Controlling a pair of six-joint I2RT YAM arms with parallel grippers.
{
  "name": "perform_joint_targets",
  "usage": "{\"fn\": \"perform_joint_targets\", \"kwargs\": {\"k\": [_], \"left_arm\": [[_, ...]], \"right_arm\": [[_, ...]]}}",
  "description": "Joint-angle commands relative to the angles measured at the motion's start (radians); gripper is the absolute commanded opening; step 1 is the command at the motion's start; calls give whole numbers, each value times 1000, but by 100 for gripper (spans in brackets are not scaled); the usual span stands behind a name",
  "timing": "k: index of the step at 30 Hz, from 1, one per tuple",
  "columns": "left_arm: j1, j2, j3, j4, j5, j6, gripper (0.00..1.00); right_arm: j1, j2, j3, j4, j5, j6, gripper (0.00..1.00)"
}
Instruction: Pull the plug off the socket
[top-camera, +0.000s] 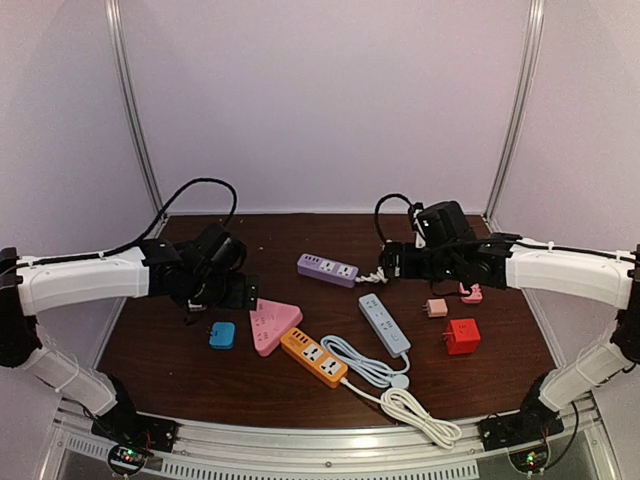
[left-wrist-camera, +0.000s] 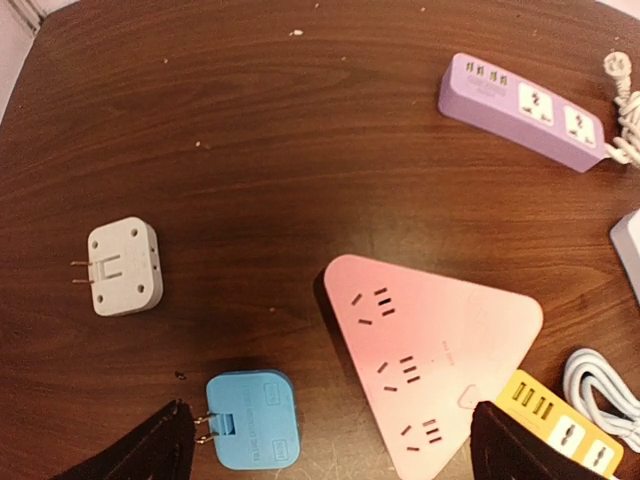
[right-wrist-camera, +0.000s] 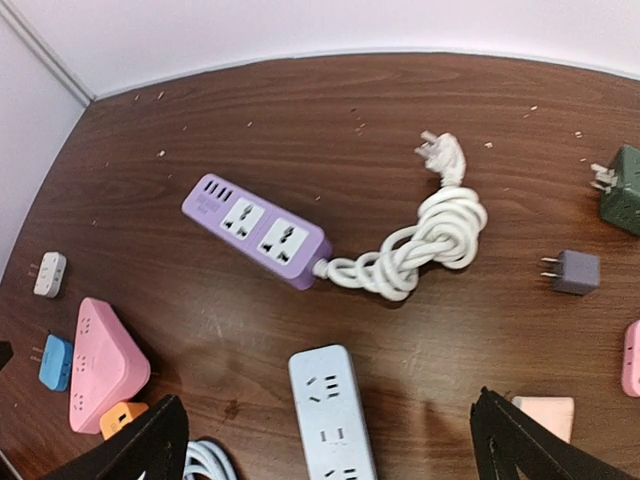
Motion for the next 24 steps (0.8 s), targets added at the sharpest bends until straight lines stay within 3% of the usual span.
{"fn": "perform_joint_targets", "kwargs": {"k": [1, 13, 24], "left_arm": [[34, -67, -37, 145, 48, 95, 98], [256, -226, -163, 335, 256, 149, 98], [352, -202, -198, 499, 331, 327, 98]], "right_arm": [[-76, -90, -72, 16, 117, -27, 100], [-288, -318, -309, 194, 202, -122, 100], [-399, -367, -451, 373, 219, -236, 100]]}}
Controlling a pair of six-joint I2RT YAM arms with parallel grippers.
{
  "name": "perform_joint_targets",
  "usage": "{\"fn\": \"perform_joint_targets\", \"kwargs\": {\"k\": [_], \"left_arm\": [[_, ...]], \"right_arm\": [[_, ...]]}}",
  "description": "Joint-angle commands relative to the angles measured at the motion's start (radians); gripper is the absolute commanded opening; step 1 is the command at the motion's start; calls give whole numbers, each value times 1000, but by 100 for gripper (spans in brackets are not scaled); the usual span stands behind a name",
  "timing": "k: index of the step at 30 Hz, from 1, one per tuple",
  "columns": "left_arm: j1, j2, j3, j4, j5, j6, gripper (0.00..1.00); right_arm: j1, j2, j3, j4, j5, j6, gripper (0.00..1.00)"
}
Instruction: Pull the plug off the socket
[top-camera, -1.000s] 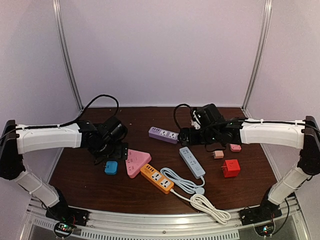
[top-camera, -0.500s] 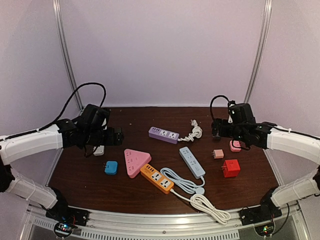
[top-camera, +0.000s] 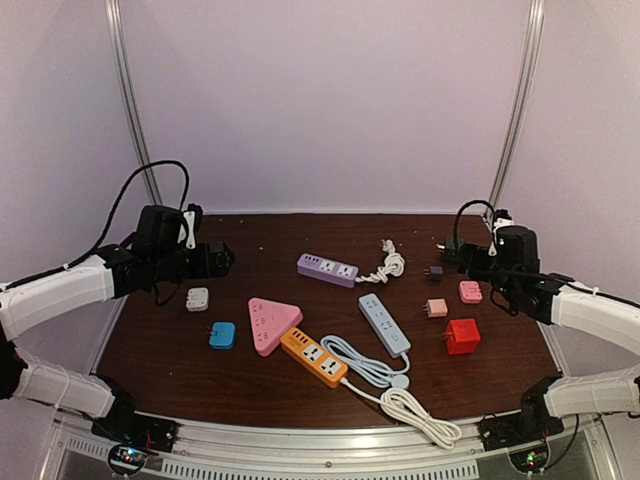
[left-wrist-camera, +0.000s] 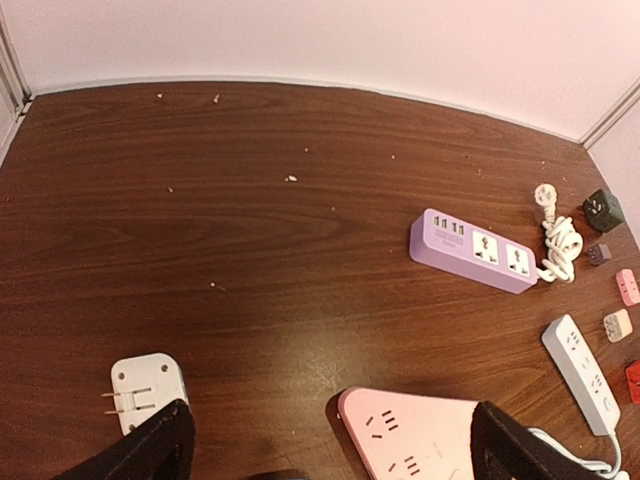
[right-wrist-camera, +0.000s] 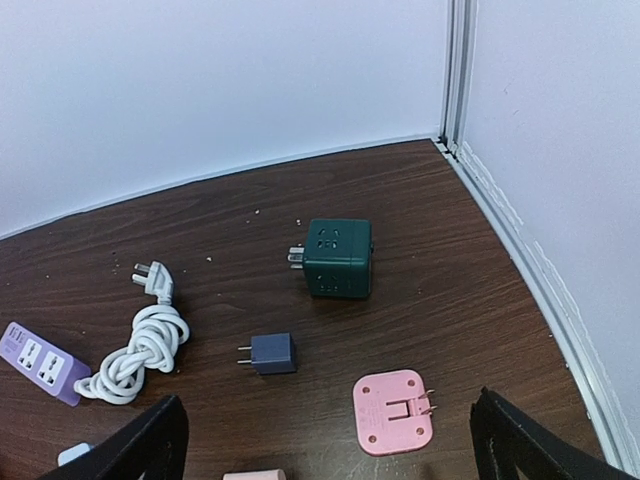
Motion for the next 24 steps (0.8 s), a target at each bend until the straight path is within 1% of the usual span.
{"fn": "perform_joint_targets", "kwargs": {"k": [1, 4, 8, 10, 12, 14, 17, 20, 24], "left_arm": [[39, 10, -31, 168, 63, 145, 98], [43, 9, -59, 252, 25, 223, 98], [52, -20, -135, 379, -42, 294, 98], [78, -20, -145, 391, -44, 318, 98], [104, -4, -153, 395, -60, 355, 98], [139, 11, -182, 435, -78, 375, 98], [192, 29, -270, 585, -89, 409, 98], [216, 41, -343, 745, -125, 444, 98], [280, 67, -325, 747, -96, 453, 98]], "right_arm": [[-46, 17, -22, 81, 23, -63, 100], [-75, 18, -44, 124, 27, -74, 100], [-112, -15, -111, 229, -10, -94, 100], [-126, -16, -132, 268, -10, -120, 100], [-134, -7, -157, 325, 10, -184, 100], [-151, 3, -189, 408, 36, -225, 100], [-192, 35, -229, 528, 36, -229, 100], [-214, 77, -241, 595, 43, -263, 100], [-280, 147, -296, 785, 24, -285, 100]]}}
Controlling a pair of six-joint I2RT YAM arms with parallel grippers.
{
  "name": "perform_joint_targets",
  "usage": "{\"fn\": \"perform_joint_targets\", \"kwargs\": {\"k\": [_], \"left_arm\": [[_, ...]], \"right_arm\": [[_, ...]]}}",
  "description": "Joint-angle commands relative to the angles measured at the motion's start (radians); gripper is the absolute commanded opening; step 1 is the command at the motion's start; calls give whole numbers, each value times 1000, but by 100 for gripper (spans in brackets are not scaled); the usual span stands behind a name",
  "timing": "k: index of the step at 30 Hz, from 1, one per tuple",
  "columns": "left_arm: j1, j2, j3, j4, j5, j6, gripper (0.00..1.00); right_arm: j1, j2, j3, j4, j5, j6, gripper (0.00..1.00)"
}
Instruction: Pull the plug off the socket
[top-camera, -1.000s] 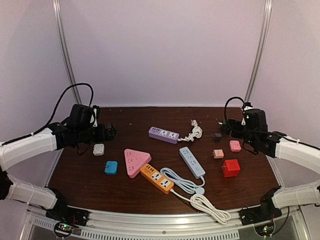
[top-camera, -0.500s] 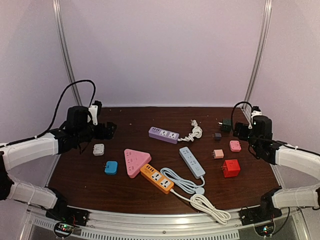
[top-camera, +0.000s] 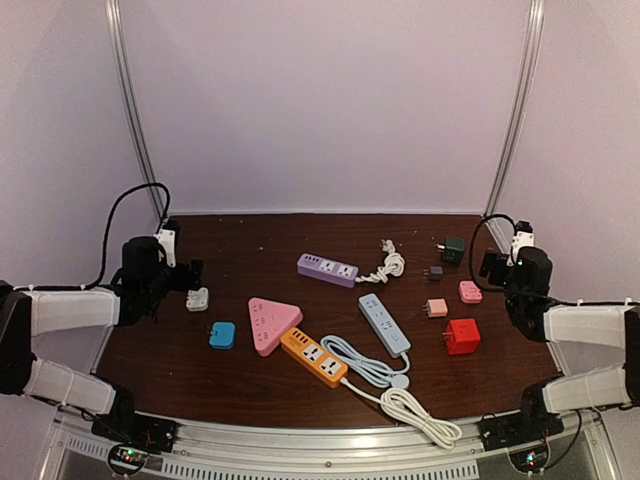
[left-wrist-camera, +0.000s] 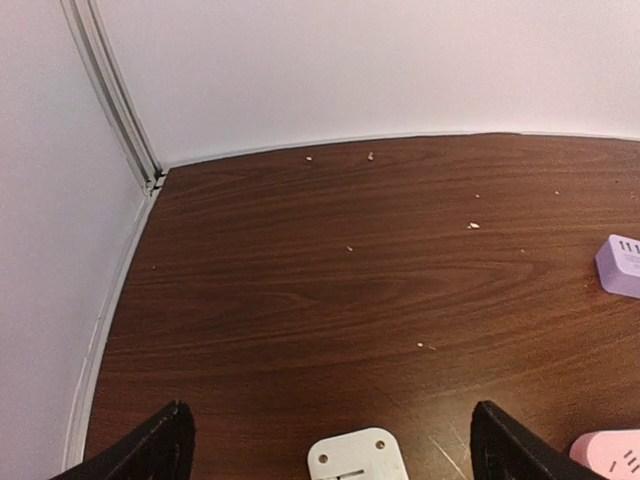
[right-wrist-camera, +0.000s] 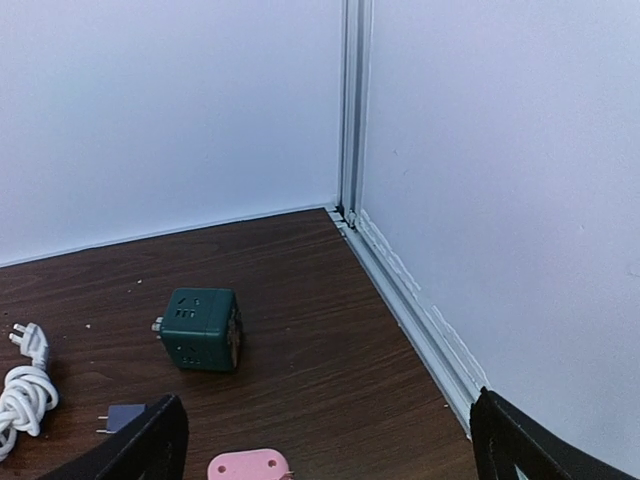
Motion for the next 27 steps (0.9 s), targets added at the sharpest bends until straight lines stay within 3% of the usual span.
{"fn": "perform_joint_targets", "kwargs": {"k": [1, 14, 19, 21, 24, 27], "left_arm": [[60, 30, 16, 157, 0, 51, 98], [112, 56, 23, 187, 27, 100, 98], [197, 58, -33, 248, 31, 95, 98], [223, 73, -82, 364, 46, 106, 98], [233, 139, -170, 599, 15, 134, 98], [236, 247, -227, 822, 21, 140, 98]], "right_arm": [[-74, 80, -65, 264, 2, -57, 100], [-135, 338, -92, 603, -133, -103, 100], [-136, 427, -125, 754, -202, -156, 100], [-137, 400, -118, 689, -216, -147, 100], [-137, 414, -129, 733, -218, -160, 100], [-135, 421, -106, 707, -137, -134, 100]]}}
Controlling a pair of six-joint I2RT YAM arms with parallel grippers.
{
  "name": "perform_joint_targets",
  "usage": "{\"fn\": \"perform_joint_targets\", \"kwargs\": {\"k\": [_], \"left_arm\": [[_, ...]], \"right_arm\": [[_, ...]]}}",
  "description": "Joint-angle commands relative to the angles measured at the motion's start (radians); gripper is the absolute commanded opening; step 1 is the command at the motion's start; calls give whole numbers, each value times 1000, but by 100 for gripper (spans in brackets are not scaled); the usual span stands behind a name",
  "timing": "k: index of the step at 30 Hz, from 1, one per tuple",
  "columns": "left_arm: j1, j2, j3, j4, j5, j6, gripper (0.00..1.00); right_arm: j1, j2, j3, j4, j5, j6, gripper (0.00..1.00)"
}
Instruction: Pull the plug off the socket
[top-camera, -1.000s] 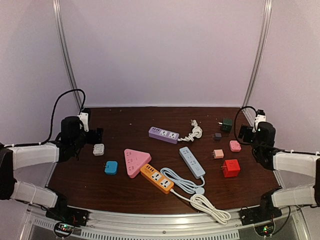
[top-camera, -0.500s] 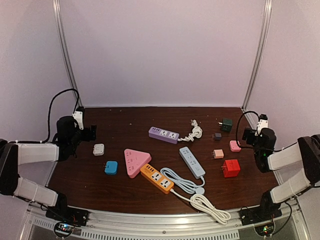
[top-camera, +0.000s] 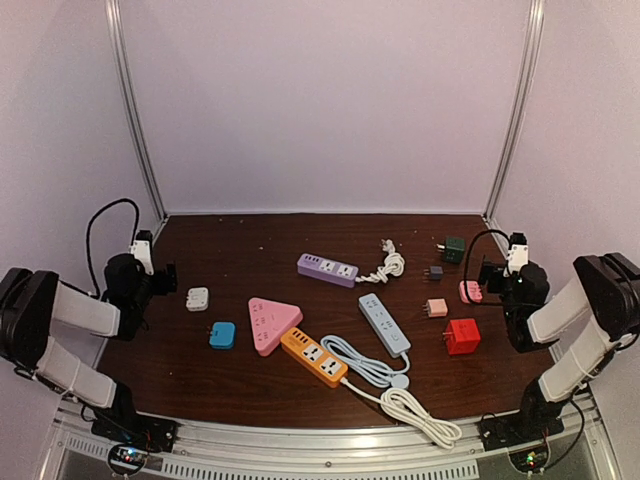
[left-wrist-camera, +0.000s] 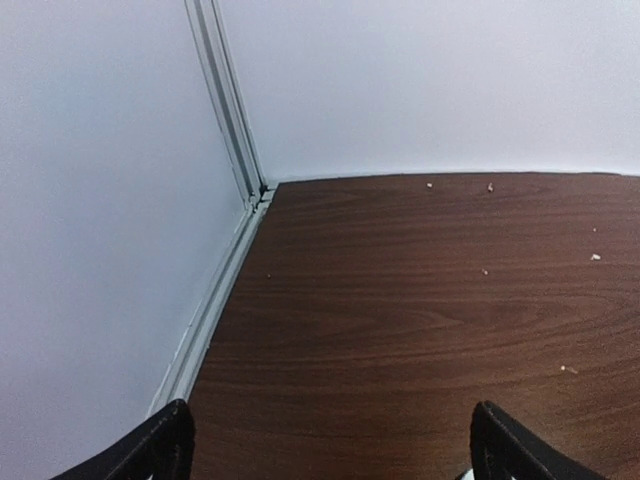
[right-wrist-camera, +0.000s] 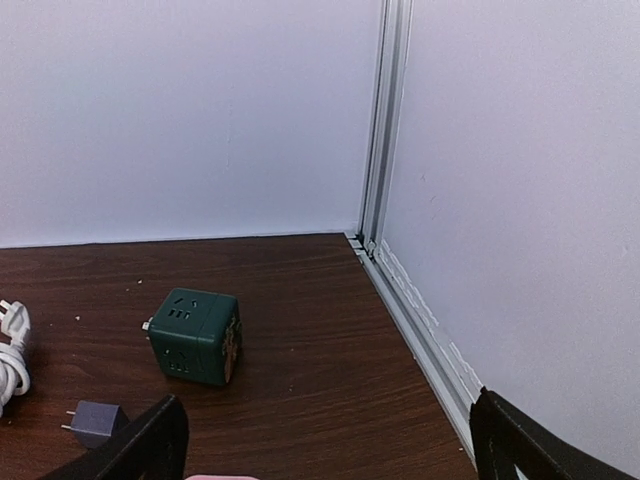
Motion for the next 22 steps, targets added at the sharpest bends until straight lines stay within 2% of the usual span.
{"fn": "perform_joint_targets", "kwargs": {"k": [1, 3, 4, 8, 12, 16, 22], "left_arm": [[6, 144, -86, 409, 7, 35, 98], [7, 187, -92, 462, 10, 35, 98], [5, 172, -74, 398, 9, 34, 98], [5, 182, -31, 326, 27, 34, 98], [6, 187, -25, 324, 30, 34, 98], [5, 188, -19, 316, 100, 89, 98], [6, 187, -22, 324, 87, 84, 98]], "right_arm": [[-6, 5, 18, -4, 62, 23, 100], [-6, 8, 15, 10, 67, 21, 100], [-6, 11, 10, 24, 67, 17, 100], [-4, 7, 13, 11, 45, 8, 100], [-5, 8, 13, 13, 45, 8, 100], [-4, 10, 15, 13, 44, 8, 100], [-5, 9, 18, 6, 41, 9, 100]]}}
